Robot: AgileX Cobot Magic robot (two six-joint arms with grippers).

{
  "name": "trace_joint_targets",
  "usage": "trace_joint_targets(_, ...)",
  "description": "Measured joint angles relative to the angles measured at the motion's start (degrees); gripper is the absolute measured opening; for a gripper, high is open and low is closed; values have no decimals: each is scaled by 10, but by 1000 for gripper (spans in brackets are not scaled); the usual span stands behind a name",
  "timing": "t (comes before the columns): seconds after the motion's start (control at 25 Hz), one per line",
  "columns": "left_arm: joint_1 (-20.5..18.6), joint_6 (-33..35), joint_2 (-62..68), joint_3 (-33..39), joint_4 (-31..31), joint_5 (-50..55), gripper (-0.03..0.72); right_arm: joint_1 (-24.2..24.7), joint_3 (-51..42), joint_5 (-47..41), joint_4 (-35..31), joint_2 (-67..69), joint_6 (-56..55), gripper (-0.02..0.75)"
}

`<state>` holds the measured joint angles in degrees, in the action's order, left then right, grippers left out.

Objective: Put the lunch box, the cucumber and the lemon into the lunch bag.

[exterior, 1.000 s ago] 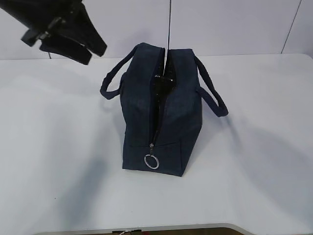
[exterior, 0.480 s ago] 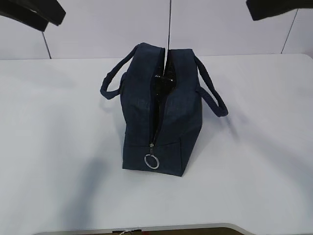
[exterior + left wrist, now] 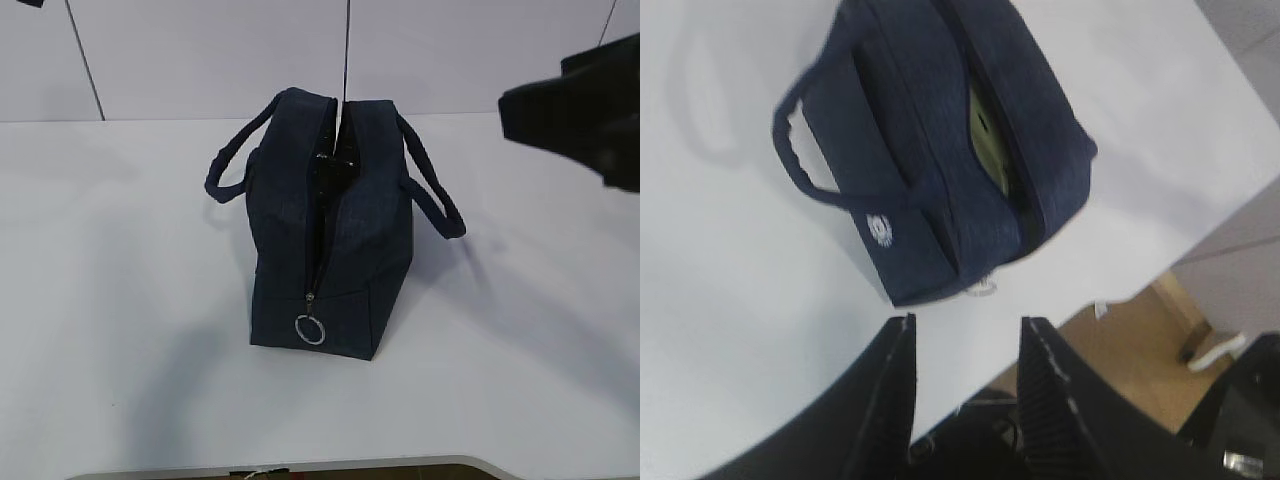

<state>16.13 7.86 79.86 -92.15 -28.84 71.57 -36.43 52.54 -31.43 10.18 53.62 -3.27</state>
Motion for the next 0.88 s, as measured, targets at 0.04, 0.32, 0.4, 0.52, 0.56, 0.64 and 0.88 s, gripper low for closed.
trace_joint_targets(0.04, 7, 0, -9, 9, 2, 0, 246, 0, -22, 26, -1, 0, 0, 451)
trace_joint_targets(0.32, 54, 0, -52, 99, 42, 1, 245, 0, -150, 191, -35, 1, 0, 447)
trace_joint_targets(0.4, 59, 0, -59, 124, 46, 1, 245, 0, -190, 271, -39, 2, 0, 446)
trace_joint_targets(0.52, 59, 0, -70, 158, 50, 1, 245, 0, -243, 377, -39, 2, 0, 446)
trace_joint_targets(0.56, 59, 0, -75, 170, 51, 1, 245, 0, -258, 404, -39, 2, 0, 446)
trace_joint_targets(0.64, 59, 0, -83, 187, 59, 1, 245, 0, -278, 435, -39, 2, -1, 446)
trace_joint_targets(0.88, 59, 0, -108, 205, 69, 1, 244, 0, -290, 460, -39, 3, -1, 445)
